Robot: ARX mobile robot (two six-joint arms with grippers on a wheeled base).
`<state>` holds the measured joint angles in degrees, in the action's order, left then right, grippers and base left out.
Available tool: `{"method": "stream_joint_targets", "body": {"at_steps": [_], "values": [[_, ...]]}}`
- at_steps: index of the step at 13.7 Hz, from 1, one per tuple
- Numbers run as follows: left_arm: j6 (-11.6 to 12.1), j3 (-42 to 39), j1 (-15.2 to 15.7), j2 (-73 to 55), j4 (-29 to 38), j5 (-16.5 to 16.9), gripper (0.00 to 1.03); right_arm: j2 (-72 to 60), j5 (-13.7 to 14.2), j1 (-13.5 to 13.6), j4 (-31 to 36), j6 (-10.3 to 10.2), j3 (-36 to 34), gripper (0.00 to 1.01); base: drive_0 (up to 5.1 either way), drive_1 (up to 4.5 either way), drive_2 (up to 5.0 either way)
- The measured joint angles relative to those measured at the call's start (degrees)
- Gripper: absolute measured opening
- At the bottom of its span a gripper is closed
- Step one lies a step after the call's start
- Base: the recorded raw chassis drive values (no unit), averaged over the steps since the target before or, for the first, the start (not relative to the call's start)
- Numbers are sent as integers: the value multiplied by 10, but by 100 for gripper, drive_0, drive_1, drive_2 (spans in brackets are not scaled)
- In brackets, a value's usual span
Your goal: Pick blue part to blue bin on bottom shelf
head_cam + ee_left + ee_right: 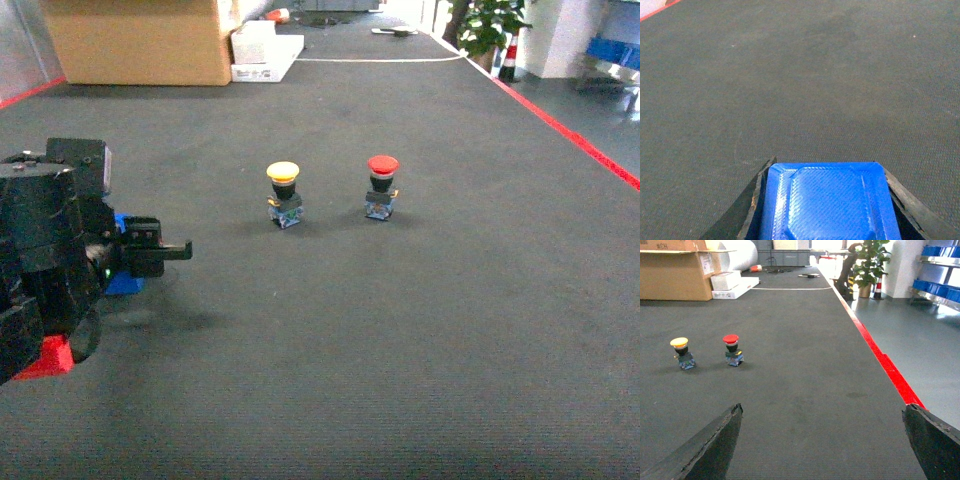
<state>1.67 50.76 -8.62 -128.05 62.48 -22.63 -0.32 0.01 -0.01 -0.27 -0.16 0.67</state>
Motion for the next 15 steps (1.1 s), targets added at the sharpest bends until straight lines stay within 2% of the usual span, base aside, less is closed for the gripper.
{"method": "stream_joint_targets", "body": {"at_steps": [1, 3, 4, 5, 7, 8, 10, 12, 13, 14, 15], "values": [[-2, -40, -9, 21, 14, -4, 45, 0, 0, 0, 0, 0, 0, 98, 0, 0, 0], [-17, -180, -48, 123, 60, -4, 45, 0, 0, 0, 0, 0, 0, 98, 0, 0, 0], [-28, -261, -52, 229, 36, -6, 45, 0, 0, 0, 0, 0, 0, 98, 0, 0, 0], [-27, -313, -46, 322, 6, -11, 45, 0, 0, 0, 0, 0, 0, 98, 0, 0, 0], [-12, -373, -55, 525, -90, -33, 45, 0, 0, 0, 0, 0, 0, 98, 0, 0, 0], [-12, -386, -77, 642, -170, -51, 45, 0, 0, 0, 0, 0, 0, 98, 0, 0, 0], [-11, -391, -161, 869, -348, -125, 45, 0, 0, 0, 0, 0, 0, 98, 0, 0, 0], [-10, -390, -272, 1062, -504, -240, 45, 0, 0, 0, 0, 0, 0, 98, 0, 0, 0], [-12, -386, -283, 1102, -520, -253, 45, 0, 0, 0, 0, 0, 0, 98, 0, 0, 0], [-12, -377, -276, 1101, -531, -259, 45, 0, 0, 0, 0, 0, 0, 98, 0, 0, 0], [-13, -376, -272, 1101, -542, -252, 45, 0, 0, 0, 0, 0, 0, 98, 0, 0, 0]]}}
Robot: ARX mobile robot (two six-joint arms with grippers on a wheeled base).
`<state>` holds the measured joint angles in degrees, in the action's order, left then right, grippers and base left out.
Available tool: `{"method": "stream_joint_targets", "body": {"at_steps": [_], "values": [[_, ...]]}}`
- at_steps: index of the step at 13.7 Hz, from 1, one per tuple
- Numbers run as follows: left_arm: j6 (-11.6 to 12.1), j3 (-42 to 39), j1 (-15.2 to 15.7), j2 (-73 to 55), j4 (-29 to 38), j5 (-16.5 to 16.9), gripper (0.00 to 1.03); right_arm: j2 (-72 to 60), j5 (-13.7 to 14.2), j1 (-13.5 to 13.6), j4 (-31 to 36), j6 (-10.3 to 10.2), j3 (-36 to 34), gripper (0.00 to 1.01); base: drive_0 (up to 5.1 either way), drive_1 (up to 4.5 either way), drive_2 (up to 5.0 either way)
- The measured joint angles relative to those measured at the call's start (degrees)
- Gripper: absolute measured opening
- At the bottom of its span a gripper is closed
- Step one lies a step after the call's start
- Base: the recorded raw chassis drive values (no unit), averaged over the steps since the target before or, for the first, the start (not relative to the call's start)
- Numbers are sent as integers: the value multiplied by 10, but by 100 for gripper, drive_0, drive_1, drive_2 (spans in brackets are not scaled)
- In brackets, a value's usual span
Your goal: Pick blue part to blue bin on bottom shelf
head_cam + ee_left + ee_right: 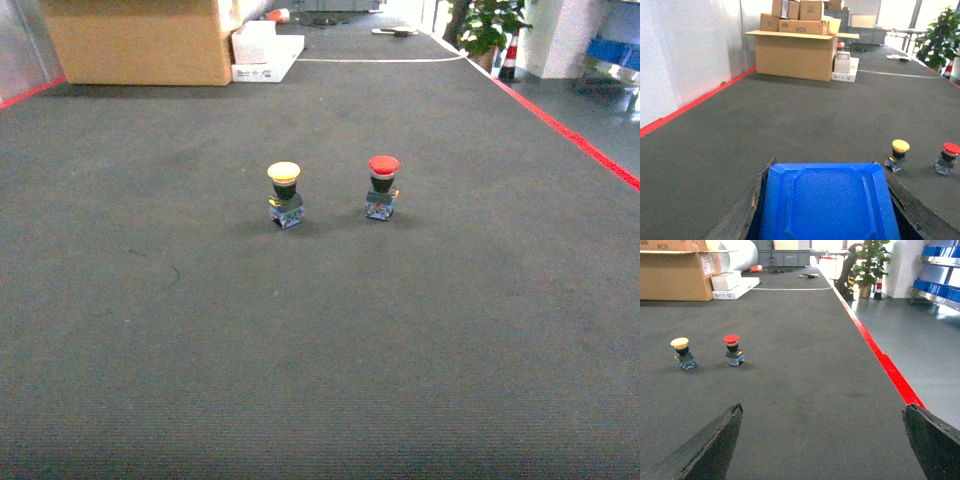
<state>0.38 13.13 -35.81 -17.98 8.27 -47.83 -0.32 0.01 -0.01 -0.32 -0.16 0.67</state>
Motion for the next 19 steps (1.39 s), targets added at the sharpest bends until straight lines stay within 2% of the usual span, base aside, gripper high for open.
{"method": "stream_joint_targets", "body": {"at_steps": [1, 6, 10, 19], "values": [[-5, 0, 5, 2, -25, 15, 45, 0, 0, 0, 0, 0, 0, 98, 0, 0, 0], [-15, 0, 7, 3, -26, 17, 44, 0, 0, 0, 0, 0, 0, 98, 0, 0, 0], [-15, 0, 7, 3, -26, 17, 44, 0, 0, 0, 0, 0, 0, 98, 1, -423, 425], [-15, 2, 8, 5, -26, 17, 44, 0, 0, 0, 0, 0, 0, 98, -129, -129, -129]]}}
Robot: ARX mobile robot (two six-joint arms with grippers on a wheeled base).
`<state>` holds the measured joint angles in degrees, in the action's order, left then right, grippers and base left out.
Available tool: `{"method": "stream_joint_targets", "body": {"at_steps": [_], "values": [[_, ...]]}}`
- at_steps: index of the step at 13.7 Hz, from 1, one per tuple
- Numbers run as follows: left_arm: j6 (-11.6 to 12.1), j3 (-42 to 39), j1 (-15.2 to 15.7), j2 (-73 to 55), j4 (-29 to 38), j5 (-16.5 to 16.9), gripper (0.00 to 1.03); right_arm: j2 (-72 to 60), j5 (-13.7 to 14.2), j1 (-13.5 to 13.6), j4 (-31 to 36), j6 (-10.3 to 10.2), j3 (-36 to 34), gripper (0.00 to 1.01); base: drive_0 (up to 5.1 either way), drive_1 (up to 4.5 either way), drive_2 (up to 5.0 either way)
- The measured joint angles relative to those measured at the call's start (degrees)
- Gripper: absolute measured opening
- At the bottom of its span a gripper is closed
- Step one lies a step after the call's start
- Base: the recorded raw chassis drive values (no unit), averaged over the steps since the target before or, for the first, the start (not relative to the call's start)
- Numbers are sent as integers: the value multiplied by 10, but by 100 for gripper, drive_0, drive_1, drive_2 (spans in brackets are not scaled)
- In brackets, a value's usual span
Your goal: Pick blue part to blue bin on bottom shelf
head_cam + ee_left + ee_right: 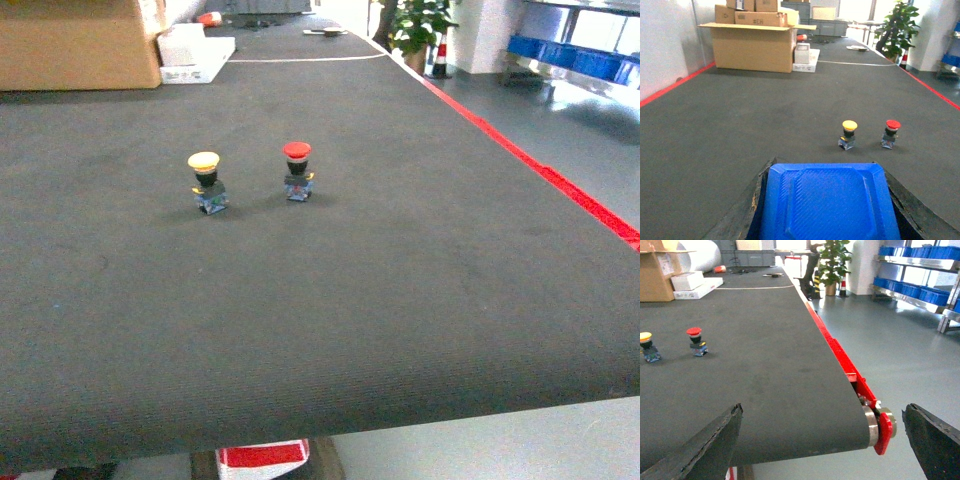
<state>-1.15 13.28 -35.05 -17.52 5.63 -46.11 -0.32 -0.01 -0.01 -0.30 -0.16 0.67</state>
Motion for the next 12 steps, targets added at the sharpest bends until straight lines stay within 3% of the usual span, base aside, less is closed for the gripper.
{"method": "stream_joint_targets", "body": {"at_steps": [12], "values": [[0, 0, 0, 0, 0, 0, 44, 0, 0, 0, 0, 0, 0, 98, -162, -162, -162]]}}
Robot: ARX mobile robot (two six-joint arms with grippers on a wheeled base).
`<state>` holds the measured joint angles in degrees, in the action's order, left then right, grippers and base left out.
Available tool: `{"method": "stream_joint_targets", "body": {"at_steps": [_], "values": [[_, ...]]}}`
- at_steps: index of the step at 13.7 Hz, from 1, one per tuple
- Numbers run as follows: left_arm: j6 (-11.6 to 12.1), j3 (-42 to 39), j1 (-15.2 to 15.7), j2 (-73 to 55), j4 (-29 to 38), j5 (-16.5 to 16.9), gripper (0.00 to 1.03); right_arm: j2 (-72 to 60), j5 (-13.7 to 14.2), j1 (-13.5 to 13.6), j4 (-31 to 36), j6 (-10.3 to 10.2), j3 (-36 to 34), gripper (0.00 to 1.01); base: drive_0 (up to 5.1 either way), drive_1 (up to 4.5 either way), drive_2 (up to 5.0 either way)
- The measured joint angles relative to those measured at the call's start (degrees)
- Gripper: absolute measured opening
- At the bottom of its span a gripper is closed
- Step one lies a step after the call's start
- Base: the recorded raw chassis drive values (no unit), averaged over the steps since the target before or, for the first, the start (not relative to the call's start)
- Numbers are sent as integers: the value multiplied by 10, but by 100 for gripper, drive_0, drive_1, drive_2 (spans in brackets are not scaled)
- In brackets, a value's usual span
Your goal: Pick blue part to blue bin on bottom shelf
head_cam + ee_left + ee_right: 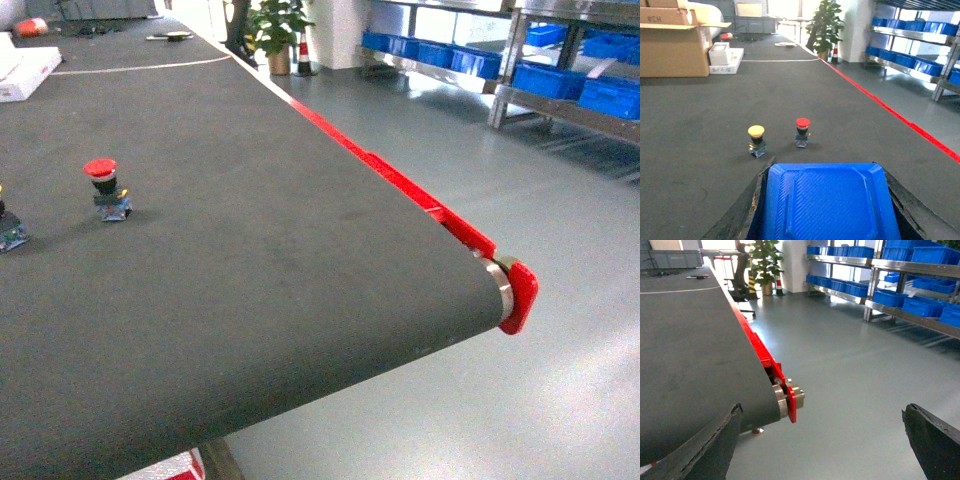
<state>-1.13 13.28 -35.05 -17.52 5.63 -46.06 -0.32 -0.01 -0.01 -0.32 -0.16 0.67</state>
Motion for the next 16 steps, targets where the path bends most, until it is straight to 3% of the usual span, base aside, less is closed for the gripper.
{"method": "stream_joint_targets", "body": {"at_steps": [16], "values": [[0, 0, 0, 0, 0, 0, 44, 0, 0, 0, 0, 0, 0, 98, -162, -162, -162]]}}
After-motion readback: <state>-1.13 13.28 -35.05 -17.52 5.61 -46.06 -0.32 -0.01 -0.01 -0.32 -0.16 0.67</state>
